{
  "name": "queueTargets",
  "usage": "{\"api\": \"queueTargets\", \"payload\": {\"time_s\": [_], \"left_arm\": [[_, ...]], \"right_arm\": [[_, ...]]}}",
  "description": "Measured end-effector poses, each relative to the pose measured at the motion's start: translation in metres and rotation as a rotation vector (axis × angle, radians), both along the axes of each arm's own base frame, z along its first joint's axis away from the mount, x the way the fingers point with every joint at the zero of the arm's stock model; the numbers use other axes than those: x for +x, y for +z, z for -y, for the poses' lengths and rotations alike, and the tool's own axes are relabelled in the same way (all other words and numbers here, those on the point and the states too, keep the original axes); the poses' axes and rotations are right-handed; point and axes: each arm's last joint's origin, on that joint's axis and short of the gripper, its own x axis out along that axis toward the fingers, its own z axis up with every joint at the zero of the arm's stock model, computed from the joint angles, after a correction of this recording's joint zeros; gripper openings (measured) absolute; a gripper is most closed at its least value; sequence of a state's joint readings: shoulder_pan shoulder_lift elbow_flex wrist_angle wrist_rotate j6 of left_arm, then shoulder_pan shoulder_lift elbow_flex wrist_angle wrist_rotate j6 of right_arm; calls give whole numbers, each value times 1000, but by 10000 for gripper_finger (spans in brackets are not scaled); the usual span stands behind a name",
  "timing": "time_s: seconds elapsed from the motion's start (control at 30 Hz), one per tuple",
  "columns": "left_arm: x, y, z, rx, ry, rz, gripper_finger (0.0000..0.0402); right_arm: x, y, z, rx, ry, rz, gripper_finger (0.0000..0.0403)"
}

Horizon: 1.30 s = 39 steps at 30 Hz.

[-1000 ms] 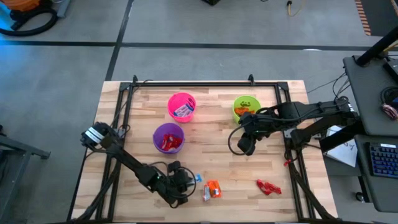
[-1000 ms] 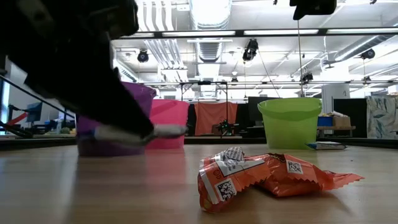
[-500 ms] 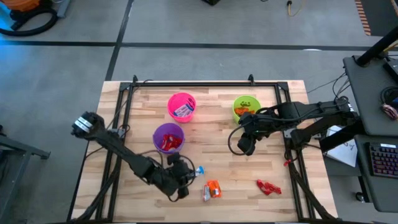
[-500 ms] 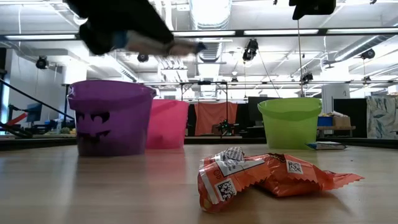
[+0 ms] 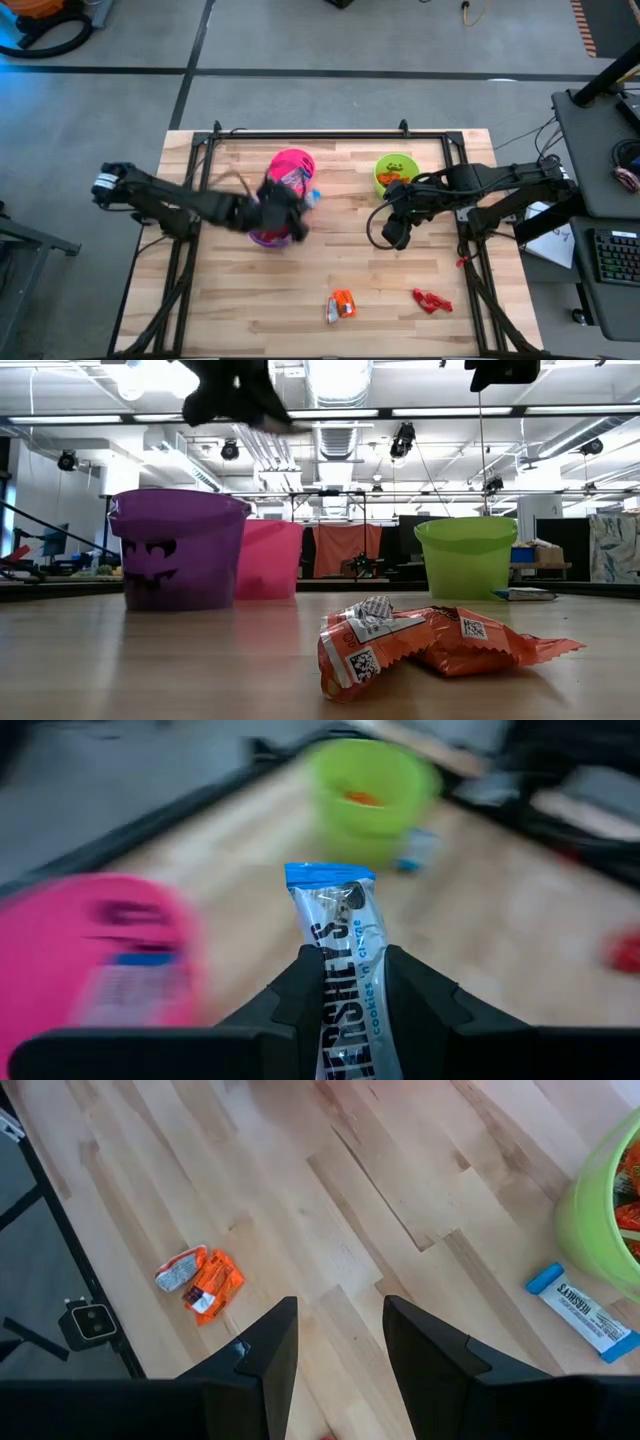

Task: Sort candy
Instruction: Put the white chocolate into the pink bucket

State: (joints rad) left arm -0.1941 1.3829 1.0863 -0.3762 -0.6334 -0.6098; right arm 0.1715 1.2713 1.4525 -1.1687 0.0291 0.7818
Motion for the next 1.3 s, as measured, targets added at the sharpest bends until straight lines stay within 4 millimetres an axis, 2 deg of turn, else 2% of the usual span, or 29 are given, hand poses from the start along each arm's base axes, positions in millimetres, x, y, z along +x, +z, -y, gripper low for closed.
{"api": "queueTargets", "payload": {"time_s": [0.1,0.23,0.33,0.4,0.53,0.73,1.3], "left_arm": [[-4,5,-43,6,81,-38,77],[-7,-1,-95,10,151,-114,77],[-8,-9,-122,-25,159,-156,77],[-8,-15,-134,-46,159,-182,77],[-5,-24,-142,-49,148,-224,77],[0,-33,-143,-79,114,-246,77],[1,-34,-143,-103,138,-233,77]], "right_arm": [[0,0,0,-9,-7,3,141],[0,0,2,-46,-26,10,141],[1,0,4,-68,-34,14,141],[1,0,5,-72,-38,15,141],[2,0,8,-77,-45,15,141],[3,0,17,-89,-59,15,141],[4,0,54,-115,-152,7,141]]}}
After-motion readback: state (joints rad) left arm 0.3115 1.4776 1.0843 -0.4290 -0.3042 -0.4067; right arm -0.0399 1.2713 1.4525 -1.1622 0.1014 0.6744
